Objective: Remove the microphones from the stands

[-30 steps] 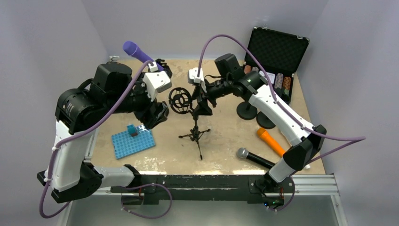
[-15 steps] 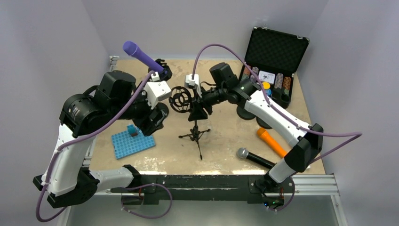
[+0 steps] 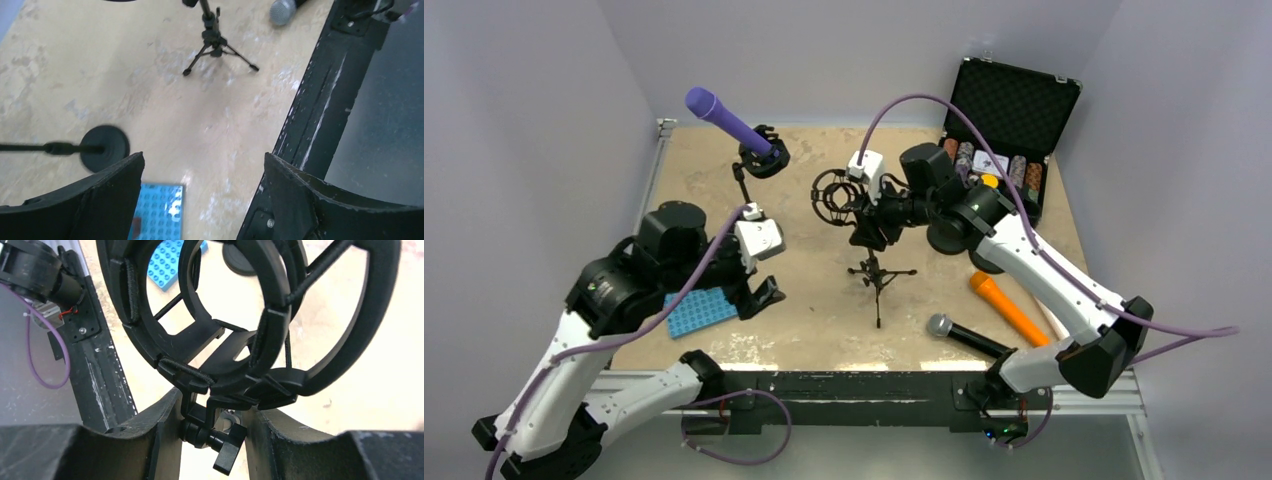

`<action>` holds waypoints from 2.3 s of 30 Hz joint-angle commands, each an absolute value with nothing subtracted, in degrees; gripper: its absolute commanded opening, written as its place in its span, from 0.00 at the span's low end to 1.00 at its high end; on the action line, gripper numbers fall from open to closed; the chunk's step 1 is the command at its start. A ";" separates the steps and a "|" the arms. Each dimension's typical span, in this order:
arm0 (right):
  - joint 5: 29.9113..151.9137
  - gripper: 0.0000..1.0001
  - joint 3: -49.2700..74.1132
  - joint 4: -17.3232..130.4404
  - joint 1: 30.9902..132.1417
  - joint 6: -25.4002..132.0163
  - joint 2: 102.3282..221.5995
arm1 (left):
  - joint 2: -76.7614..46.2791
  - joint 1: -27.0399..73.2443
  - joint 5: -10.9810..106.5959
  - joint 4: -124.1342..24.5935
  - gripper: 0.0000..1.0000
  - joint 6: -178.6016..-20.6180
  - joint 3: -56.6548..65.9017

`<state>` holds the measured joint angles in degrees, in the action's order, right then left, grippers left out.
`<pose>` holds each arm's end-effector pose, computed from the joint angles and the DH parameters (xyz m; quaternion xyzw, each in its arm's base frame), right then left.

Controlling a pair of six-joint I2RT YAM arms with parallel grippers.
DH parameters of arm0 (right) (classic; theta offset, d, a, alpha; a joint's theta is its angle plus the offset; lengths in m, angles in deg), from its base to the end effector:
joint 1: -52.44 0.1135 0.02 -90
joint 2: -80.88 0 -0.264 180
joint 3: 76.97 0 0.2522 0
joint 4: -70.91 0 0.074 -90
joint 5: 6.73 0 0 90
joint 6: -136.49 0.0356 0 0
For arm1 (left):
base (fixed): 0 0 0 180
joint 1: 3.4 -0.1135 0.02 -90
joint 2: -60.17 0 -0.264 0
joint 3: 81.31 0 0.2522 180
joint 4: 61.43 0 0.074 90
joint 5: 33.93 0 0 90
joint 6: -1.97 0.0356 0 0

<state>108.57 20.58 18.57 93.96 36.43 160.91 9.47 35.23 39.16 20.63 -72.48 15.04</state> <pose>0.2160 0.2116 0.3888 -0.4676 0.7345 0.3093 0.3824 0.0842 -0.0805 0.4340 0.4611 0.7559 -0.2178 0.4106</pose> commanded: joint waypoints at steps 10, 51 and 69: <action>105.76 0.00 11.56 28.16 90.58 49.29 150.66 | 6.34 35.30 24.54 -31.19 0.94 -79.63 -12.86; 108.63 0.00 3.02 31.74 87.68 51.24 148.29 | -16.15 35.43 17.51 -64.31 0.62 -97.64 -23.28; 108.73 0.00 5.08 30.79 87.69 51.31 150.14 | -17.81 35.43 14.76 -67.00 0.46 -97.02 -24.21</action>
<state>108.02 3.83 32.20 87.22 50.85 148.76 -17.83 35.23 16.80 -63.90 -97.94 -24.08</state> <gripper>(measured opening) 0.437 0.460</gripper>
